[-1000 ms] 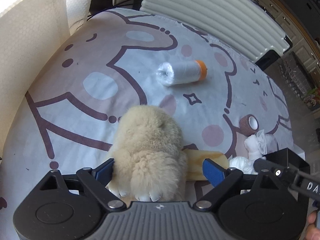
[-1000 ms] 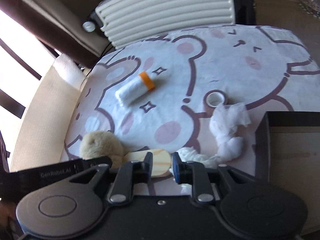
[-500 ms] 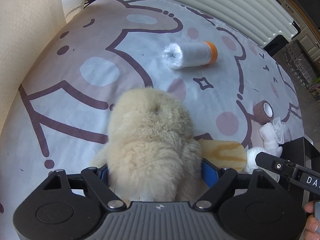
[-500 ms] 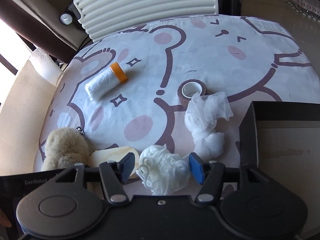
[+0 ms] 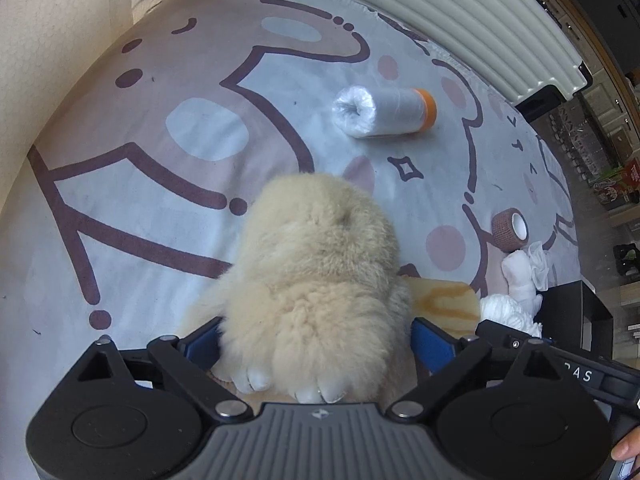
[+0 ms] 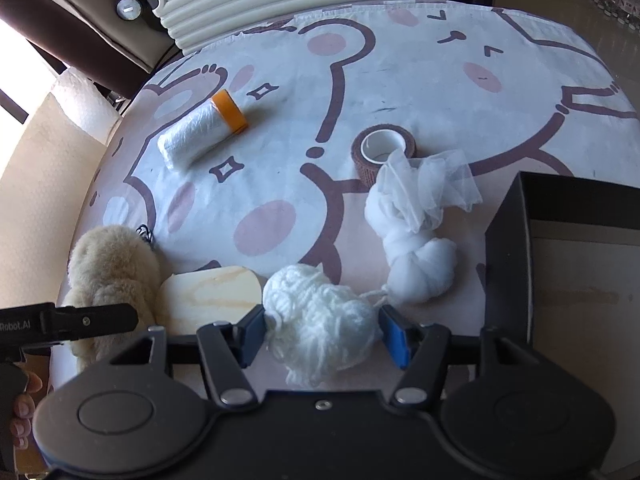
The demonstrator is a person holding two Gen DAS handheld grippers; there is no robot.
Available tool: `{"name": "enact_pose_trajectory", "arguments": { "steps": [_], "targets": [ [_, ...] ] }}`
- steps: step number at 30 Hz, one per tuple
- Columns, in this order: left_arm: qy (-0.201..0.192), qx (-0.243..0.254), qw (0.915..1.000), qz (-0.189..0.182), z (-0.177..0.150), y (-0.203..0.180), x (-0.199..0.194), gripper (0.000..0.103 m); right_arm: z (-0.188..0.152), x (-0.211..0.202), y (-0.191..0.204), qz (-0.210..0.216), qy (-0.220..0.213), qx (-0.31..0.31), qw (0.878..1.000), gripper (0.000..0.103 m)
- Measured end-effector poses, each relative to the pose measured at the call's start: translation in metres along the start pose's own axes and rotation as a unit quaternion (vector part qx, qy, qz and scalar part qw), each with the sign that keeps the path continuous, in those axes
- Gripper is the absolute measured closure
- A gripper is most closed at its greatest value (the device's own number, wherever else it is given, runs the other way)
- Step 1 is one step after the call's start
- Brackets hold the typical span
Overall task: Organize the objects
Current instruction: 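Close the left tool on the plush bunny while the right tool grasps the yarn ball, then lift the bunny and yarn ball with both tools and carry them over the black box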
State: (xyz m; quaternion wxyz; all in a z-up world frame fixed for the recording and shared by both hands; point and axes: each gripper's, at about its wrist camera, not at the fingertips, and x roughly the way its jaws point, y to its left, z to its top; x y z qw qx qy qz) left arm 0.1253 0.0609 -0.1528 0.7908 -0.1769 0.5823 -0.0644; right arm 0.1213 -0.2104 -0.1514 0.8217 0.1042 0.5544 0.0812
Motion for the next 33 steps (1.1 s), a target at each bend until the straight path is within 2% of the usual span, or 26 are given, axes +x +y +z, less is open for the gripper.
{"name": "enact_pose_trajectory", "arguments": {
  "steps": [4,9,11,13,15,17,19,21,33],
  "targets": [
    [0.0,0.005,1.0,0.0,-0.001,0.003,0.004,0.006,-0.001,0.002,0.001,0.006,0.004,-0.002,1.0,0.049],
    [-0.005,-0.003,0.9999,-0.01,0.0,0.008,0.006,0.007,0.0,0.001,0.0,0.012,0.005,-0.001,1.0,0.053],
    [-0.001,0.01,0.9999,0.002,0.0,0.004,0.006,0.013,0.001,0.002,0.0,0.014,0.005,-0.001,1.0,0.055],
    [0.005,0.035,0.9989,0.029,0.0,-0.002,0.006,0.028,0.001,0.001,0.003,0.015,0.008,-0.007,1.0,0.057],
    [0.007,0.051,0.9977,0.044,0.0,-0.005,0.005,0.036,0.001,0.002,0.006,0.013,0.01,-0.017,1.0,0.059],
    [0.006,0.06,0.997,0.048,0.0,-0.007,0.004,0.042,0.001,0.002,0.01,0.007,0.014,-0.026,1.0,0.06],
    [0.002,0.059,0.9973,0.044,0.0,-0.009,0.001,0.053,0.0,0.001,0.012,0.002,0.014,-0.032,0.999,0.062],
    [-0.001,0.056,0.9977,0.037,0.001,-0.01,-0.002,0.056,0.001,0.0,0.012,0.001,0.012,-0.032,0.999,0.063],
    [-0.041,0.08,0.9941,0.061,-0.004,-0.024,-0.033,0.06,0.002,-0.031,0.02,-0.002,-0.027,-0.029,0.999,0.065]
  ]
}}
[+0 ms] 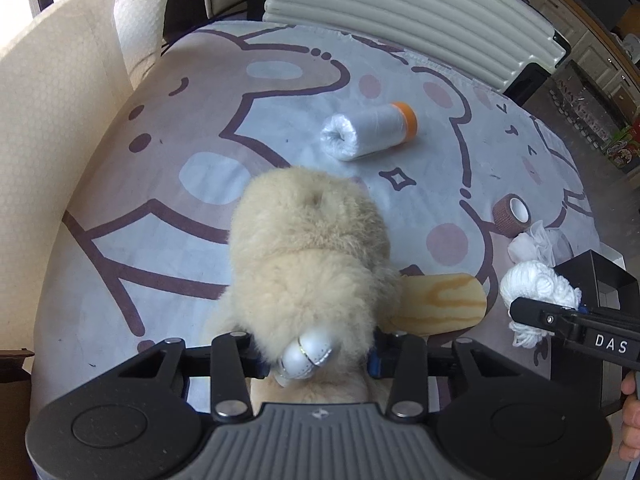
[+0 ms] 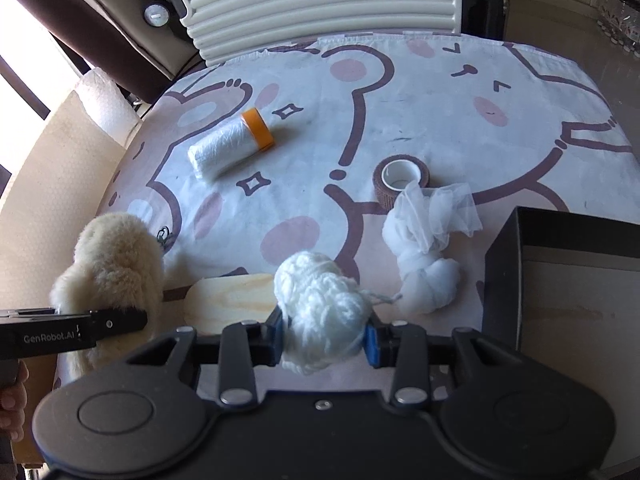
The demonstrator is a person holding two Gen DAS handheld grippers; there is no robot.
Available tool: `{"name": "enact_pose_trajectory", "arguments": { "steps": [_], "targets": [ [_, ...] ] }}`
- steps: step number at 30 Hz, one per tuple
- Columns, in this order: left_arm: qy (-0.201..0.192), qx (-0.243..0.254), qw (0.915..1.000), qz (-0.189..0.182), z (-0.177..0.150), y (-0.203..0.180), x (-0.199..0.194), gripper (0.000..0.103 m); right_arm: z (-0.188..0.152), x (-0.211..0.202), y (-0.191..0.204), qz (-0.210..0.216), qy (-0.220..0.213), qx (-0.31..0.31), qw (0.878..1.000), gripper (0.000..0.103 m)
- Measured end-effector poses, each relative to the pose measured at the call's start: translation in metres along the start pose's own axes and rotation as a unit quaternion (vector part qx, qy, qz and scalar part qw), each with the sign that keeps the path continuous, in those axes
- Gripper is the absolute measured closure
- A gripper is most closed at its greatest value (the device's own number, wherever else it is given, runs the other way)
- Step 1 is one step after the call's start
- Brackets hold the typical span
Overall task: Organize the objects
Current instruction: 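Lift the bunny and yarn ball with both tools and carry them over the black box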
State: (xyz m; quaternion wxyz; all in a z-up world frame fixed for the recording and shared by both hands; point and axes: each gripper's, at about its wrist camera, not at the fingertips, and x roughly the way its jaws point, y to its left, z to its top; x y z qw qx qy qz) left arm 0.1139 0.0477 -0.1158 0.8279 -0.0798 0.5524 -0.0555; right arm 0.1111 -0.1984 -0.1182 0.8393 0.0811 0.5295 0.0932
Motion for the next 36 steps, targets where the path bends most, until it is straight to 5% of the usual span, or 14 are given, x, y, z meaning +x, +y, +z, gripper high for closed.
{"name": "enact_pose_trajectory", "arguments": {
  "steps": [20,36],
  "targets": [
    [-0.103,0.037,0.9938,0.017,-0.009,-0.037,-0.086,0.06,-0.006,-0.082,0.026,0.001,-0.093,-0.024,0.995,0.065],
    [-0.144,0.044,0.988,0.035,-0.014,-0.051,-0.115,0.06,-0.012,-0.12,0.031,-0.041,-0.14,-0.034,0.989,0.065]
  ]
}}
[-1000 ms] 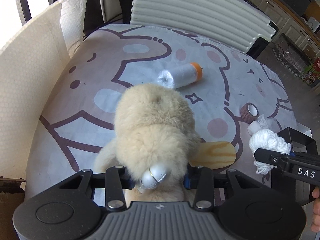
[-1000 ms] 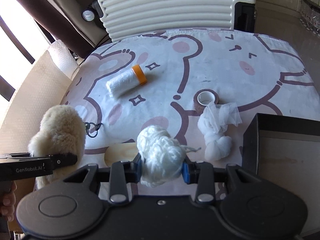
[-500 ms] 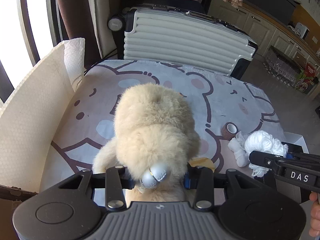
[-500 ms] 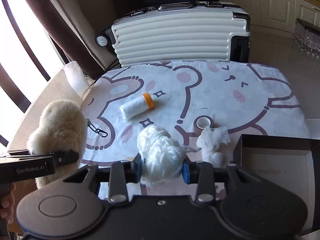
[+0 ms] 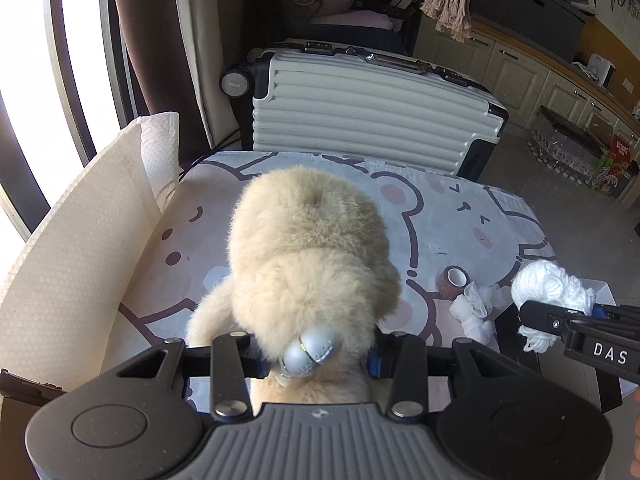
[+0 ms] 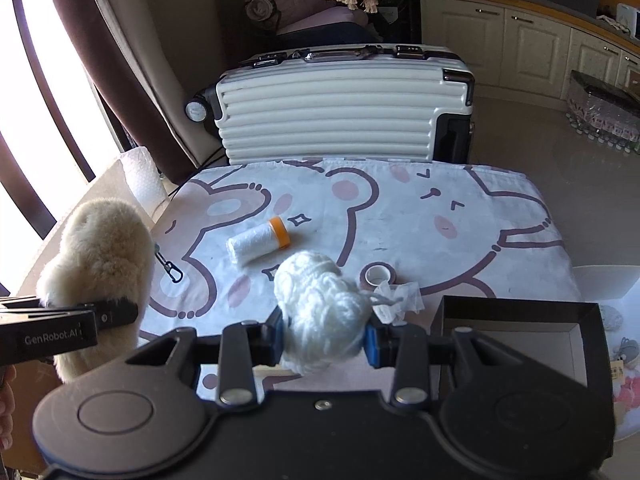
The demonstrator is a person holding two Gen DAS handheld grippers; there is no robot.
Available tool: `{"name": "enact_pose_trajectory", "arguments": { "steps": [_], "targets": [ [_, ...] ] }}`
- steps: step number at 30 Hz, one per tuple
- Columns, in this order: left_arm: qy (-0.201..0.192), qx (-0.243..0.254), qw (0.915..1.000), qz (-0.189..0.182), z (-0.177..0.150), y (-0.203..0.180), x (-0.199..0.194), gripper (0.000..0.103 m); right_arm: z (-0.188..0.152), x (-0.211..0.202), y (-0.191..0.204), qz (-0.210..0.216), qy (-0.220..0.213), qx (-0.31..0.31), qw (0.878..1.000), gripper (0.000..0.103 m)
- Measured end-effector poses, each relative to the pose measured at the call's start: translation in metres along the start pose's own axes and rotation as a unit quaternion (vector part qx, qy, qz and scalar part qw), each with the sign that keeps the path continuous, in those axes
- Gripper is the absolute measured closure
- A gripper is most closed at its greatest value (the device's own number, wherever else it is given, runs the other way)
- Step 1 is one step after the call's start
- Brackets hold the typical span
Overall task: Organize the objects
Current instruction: 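Lift the bunny and yarn ball with both tools and carry them over the black box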
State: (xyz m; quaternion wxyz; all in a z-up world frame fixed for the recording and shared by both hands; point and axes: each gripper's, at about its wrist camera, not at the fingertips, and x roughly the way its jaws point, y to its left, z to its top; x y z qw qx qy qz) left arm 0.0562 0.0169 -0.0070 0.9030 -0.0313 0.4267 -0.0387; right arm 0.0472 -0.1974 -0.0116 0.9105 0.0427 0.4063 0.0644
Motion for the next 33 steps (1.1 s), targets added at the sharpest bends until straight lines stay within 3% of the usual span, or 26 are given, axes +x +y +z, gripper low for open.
{"name": "enact_pose_trajectory", "arguments": {
  "steps": [20,33],
  "targets": [
    [-0.008,0.017,0.9994,0.028,0.001,-0.016,-0.007,0.06,0.0,-0.016,-0.006,-0.024,-0.015,-0.006,1.0,0.065],
    [-0.009,0.052,0.9986,-0.008,0.002,-0.076,-0.003,0.06,-0.009,-0.037,-0.058,-0.071,-0.02,0.014,0.997,0.065]
  ]
}}
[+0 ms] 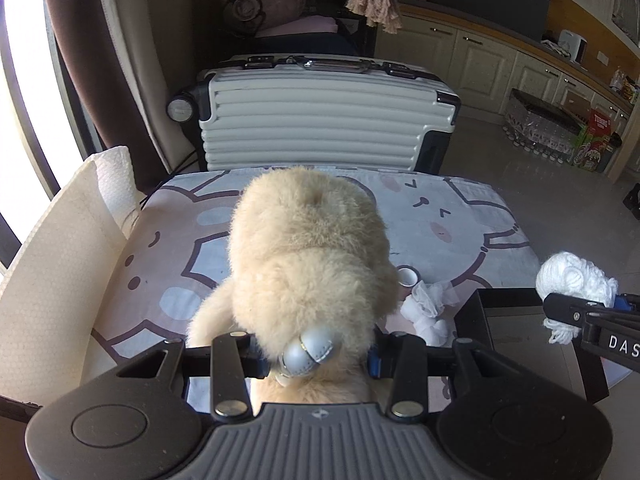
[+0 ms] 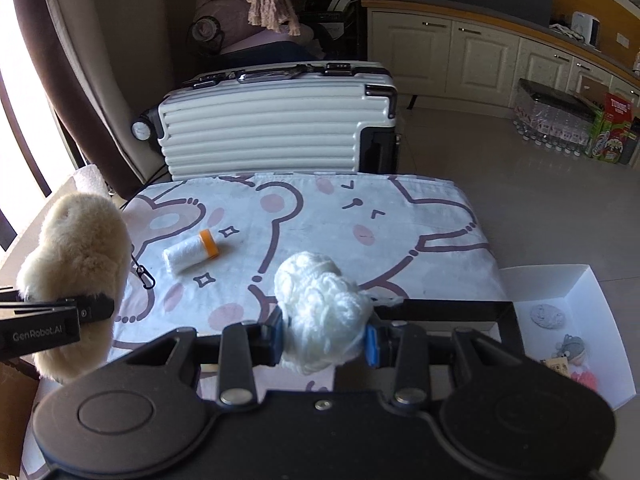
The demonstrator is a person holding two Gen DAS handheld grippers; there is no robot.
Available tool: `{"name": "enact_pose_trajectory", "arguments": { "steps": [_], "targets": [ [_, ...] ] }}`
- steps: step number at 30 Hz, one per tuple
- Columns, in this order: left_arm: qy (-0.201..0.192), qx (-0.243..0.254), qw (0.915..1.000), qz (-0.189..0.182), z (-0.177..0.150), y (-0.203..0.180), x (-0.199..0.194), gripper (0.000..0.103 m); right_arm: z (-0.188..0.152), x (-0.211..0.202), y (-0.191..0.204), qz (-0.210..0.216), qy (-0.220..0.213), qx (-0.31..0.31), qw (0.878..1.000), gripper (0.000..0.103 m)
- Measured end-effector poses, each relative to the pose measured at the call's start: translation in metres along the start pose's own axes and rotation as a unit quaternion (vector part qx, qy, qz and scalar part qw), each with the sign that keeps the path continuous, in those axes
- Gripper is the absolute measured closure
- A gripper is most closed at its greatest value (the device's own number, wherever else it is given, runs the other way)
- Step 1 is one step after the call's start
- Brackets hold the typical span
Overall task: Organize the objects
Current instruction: 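Lift the bunny and yarn ball with both tools and carry them over the black box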
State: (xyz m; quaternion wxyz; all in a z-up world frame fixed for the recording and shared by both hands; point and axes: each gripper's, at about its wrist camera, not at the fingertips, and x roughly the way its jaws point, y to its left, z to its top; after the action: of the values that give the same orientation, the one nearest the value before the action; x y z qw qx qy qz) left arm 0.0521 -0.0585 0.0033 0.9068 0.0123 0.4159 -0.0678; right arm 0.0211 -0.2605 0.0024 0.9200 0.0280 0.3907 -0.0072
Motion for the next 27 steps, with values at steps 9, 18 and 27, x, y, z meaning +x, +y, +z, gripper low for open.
{"name": "enact_pose_trajectory", "arguments": {
  "steps": [9,18,27],
  "targets": [
    [0.0,0.019,0.9995,-0.025,0.002,-0.042,0.002,0.06,-0.008,-0.012,-0.045,-0.035,-0.002,0.025,0.999,0.065],
    [-0.008,0.021,0.9982,-0.056,0.005,-0.073,-0.001,0.06,-0.013,-0.024,-0.074,-0.058,-0.01,0.04,0.997,0.065],
    [-0.011,0.024,0.995,-0.096,0.005,-0.104,0.001,0.06,-0.019,-0.031,-0.094,-0.067,-0.011,0.05,0.996,0.065]
  ]
}}
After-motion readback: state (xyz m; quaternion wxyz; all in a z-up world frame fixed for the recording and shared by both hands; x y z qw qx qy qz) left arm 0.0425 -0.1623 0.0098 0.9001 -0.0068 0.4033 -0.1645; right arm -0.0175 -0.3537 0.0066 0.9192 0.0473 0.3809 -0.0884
